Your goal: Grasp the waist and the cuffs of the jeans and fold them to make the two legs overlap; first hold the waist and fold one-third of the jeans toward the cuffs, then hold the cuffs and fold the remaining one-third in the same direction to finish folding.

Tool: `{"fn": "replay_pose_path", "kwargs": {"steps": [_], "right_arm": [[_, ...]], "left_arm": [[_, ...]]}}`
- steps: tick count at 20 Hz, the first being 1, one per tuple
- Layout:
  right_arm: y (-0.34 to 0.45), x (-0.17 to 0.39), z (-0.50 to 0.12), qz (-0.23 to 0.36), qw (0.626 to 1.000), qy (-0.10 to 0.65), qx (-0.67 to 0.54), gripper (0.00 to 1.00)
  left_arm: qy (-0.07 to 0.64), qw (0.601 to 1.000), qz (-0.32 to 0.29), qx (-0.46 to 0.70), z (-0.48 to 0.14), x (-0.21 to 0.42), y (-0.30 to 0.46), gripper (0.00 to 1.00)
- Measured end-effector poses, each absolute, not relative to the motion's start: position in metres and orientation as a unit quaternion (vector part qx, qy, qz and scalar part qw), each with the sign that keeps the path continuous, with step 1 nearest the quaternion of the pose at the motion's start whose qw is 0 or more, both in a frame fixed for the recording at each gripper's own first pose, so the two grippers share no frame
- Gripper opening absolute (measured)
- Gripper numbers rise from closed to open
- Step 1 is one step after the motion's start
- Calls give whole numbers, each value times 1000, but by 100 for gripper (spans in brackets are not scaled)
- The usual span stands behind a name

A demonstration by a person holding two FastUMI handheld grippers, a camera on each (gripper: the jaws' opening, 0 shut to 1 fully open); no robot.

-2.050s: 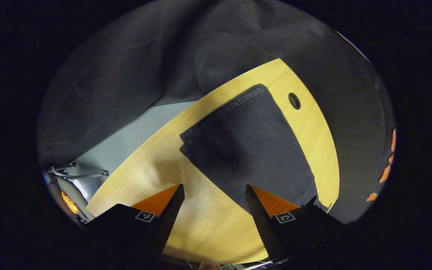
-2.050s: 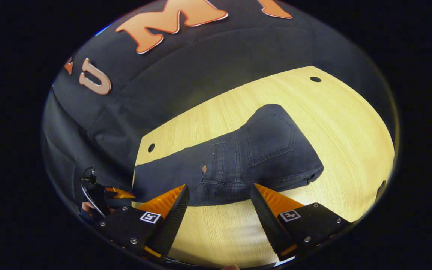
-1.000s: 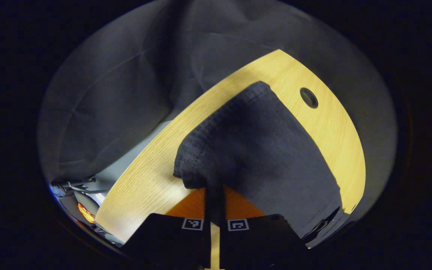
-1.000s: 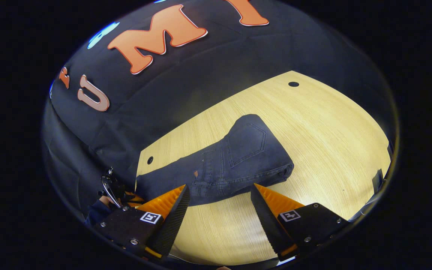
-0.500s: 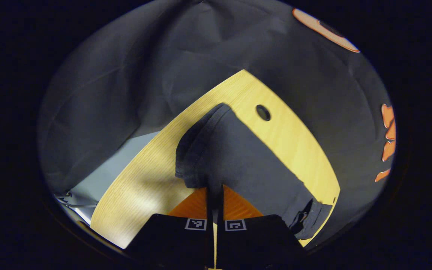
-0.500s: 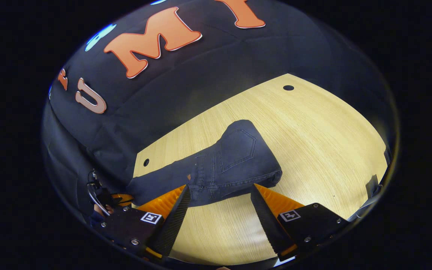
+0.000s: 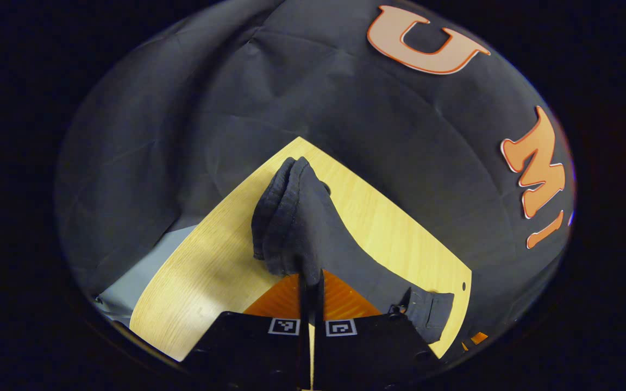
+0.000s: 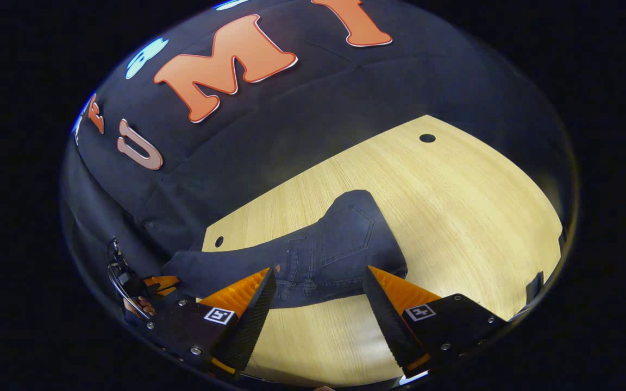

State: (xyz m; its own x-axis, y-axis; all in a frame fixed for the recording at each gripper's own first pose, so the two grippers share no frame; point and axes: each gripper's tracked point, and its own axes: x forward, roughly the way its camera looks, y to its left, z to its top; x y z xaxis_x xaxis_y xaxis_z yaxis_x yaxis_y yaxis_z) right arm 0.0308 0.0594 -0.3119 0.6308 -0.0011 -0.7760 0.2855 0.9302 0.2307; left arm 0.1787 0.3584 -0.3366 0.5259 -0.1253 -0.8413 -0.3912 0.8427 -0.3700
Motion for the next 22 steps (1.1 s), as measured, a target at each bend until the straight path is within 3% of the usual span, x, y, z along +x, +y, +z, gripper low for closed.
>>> {"fn": "replay_pose_path", "kwargs": {"steps": [11, 22], "right_arm": [[25, 42, -314, -59, 890, 421, 164, 99], [-17, 55, -312, -40, 890, 424, 165, 99]], "left_arm": [[451, 863, 25, -225, -246, 190, 275, 3], [451, 873, -31, -185, -211, 204, 153, 3]]}}
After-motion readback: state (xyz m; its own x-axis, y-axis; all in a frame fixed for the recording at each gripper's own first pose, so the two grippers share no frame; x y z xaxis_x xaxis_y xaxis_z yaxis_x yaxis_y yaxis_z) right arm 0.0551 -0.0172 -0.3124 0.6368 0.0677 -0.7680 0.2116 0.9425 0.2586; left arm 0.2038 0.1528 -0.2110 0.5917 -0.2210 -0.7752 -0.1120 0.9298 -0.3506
